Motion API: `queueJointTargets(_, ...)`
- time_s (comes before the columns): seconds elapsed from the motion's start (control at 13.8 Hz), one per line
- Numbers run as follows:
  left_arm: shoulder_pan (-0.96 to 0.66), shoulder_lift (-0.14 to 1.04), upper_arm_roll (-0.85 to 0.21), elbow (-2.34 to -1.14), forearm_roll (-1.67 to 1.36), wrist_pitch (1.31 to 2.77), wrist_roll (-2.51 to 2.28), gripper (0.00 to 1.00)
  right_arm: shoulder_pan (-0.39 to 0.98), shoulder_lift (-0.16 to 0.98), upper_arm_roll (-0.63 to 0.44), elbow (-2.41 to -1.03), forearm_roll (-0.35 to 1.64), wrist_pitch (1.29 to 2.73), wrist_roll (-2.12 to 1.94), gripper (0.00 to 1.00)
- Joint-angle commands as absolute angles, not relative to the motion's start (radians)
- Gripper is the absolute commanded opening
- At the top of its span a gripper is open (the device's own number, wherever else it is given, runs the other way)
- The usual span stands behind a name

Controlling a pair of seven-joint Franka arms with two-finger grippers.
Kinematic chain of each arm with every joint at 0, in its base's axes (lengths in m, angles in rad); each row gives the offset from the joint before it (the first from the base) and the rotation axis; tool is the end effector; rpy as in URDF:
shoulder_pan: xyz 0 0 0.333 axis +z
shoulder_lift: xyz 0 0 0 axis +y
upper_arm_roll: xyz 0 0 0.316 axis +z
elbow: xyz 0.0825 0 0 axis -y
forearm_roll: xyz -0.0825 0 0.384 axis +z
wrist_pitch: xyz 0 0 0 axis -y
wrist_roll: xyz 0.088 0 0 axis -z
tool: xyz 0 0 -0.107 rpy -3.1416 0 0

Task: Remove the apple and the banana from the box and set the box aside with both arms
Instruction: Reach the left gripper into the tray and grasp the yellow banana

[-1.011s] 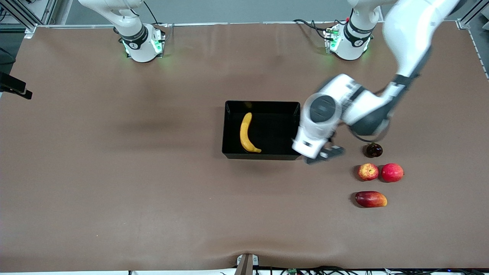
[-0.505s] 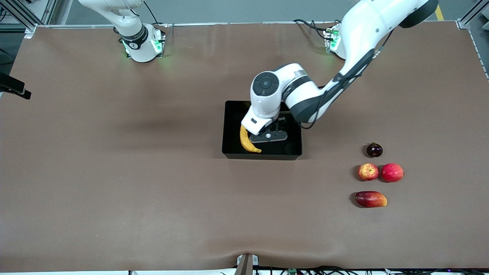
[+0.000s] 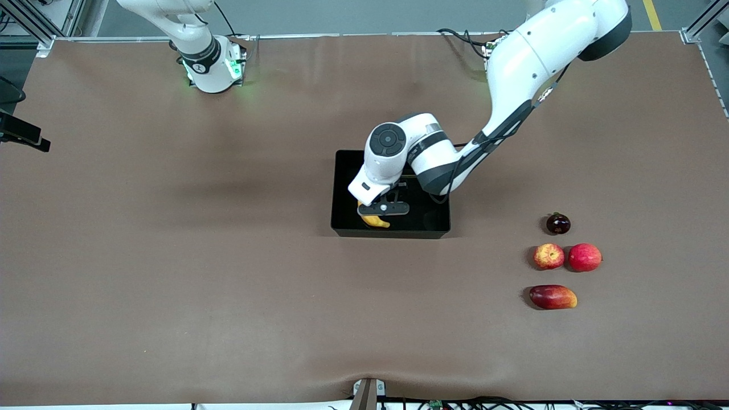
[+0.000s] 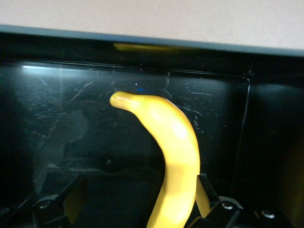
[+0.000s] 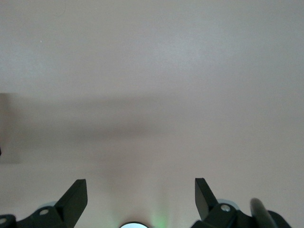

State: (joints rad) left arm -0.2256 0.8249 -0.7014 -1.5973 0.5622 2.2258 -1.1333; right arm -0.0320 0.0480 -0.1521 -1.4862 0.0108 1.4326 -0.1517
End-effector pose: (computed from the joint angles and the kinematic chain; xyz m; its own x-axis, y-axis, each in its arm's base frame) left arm 0.4840 -0.4971 0.2300 0.9992 0.0289 -0.0273 0.0303 -0.9981 0.0534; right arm 0.5461 -0.0981 0.6261 0.9946 -0.0306 -0.0992 -0.0326 -0.9993 -0.0187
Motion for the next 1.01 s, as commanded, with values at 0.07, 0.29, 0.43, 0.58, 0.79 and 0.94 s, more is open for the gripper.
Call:
queueJointTargets(0.07,-0.331,0.834,-0.598,-1.575,0.565,2.29,-1.14,1.0,-0.057,0.057,-0.137,-1.463,0.026,1.422,-0.166,1.0)
queueJointTargets(0.29,-0.341,0.847,-0.597,-1.575,0.578,2.313,-1.129,1.0,-0.055,0.057,-0.137,-1.463,0.026,1.422,-0.164,1.0)
queueJointTargets(0.43,-0.344,0.853,-0.595,-1.575,0.592,2.329,-1.118,1.0,-0.052,0.057,-0.135,-1.463,0.032,1.424,-0.163,1.0)
queueJointTargets(0.58,-0.35,0.861,-0.595,-1.575,0.592,2.329,-1.121,1.0,-0.045,0.057,-0.135,-1.463,0.051,1.422,-0.163,1.0)
queueJointTargets(0.79,-0.354,0.877,-0.595,-1.575,0.595,2.329,-1.121,1.0,-0.023,0.058,-0.129,-1.468,0.051,1.414,-0.164,1.0)
queueJointTargets(0.94,-0.364,0.888,-0.594,-1.575,0.606,2.33,-1.121,0.99,0.021,0.096,-0.129,-1.471,0.049,1.411,-0.166,1.0)
